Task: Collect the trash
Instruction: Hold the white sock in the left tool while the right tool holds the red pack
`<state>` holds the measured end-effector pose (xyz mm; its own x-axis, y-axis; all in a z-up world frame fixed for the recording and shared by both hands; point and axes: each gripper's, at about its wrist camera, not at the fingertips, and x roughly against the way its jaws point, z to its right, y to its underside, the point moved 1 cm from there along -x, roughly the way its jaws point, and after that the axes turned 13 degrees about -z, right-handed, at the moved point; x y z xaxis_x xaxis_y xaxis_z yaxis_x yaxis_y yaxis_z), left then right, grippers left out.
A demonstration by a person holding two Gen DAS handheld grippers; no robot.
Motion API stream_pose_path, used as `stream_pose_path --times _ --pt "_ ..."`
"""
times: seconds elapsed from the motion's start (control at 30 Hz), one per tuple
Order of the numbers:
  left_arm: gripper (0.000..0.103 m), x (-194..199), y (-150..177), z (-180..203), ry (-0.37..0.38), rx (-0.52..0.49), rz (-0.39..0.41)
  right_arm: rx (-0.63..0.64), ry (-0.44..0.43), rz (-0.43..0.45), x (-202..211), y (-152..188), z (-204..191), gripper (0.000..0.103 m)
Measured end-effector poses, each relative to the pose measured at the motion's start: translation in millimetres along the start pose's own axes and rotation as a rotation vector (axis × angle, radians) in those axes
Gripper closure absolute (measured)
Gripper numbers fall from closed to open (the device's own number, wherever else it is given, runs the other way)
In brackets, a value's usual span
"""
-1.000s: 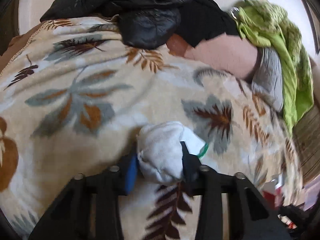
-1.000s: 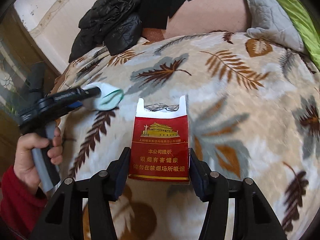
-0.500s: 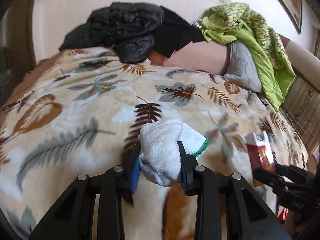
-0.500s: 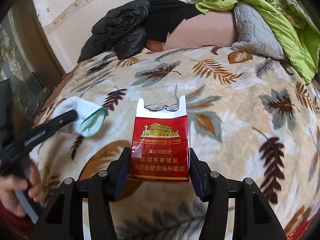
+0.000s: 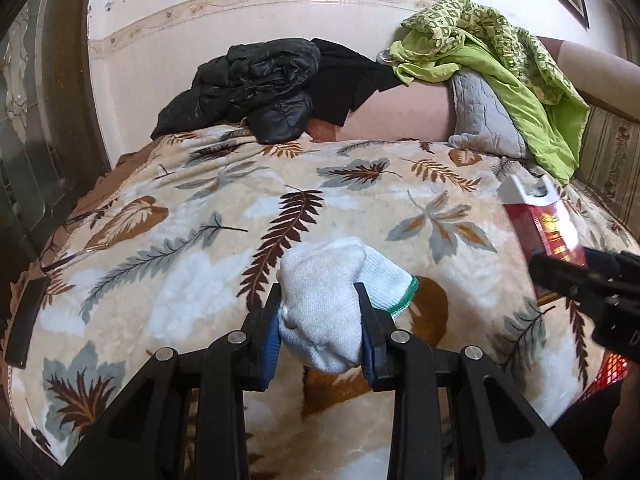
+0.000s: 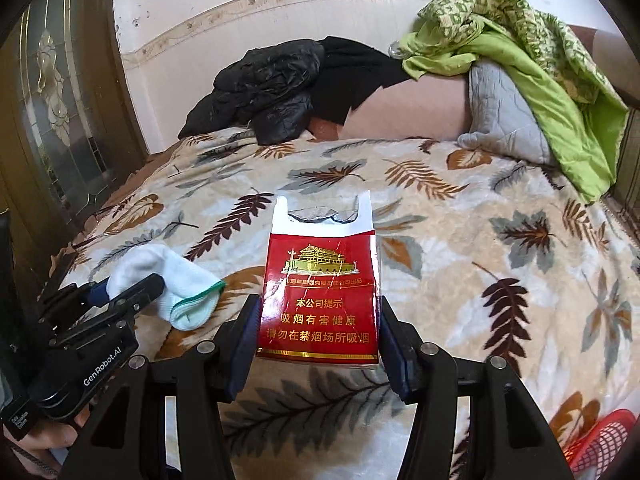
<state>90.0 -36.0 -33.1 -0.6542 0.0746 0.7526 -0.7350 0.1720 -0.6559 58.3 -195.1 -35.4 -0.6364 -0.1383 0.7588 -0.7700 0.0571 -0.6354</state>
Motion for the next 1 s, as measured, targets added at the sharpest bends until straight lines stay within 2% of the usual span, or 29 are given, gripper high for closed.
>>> stream_pose_path --times 0.17,0.47,1.0 --pt "0.072 1 2 -2 -0.019 0.005 0.010 -0.022 0.002 0.005 4 3 5 0.044" --pt "0.072 3 2 -5 -0.037 -0.001 0.024 0.013 0.020 0.006 4 4 -4 0.044" --pt "0.072 2 2 -7 -0.040 -0.002 0.026 0.031 0.017 -0.002 -2 2 -9 0.044"
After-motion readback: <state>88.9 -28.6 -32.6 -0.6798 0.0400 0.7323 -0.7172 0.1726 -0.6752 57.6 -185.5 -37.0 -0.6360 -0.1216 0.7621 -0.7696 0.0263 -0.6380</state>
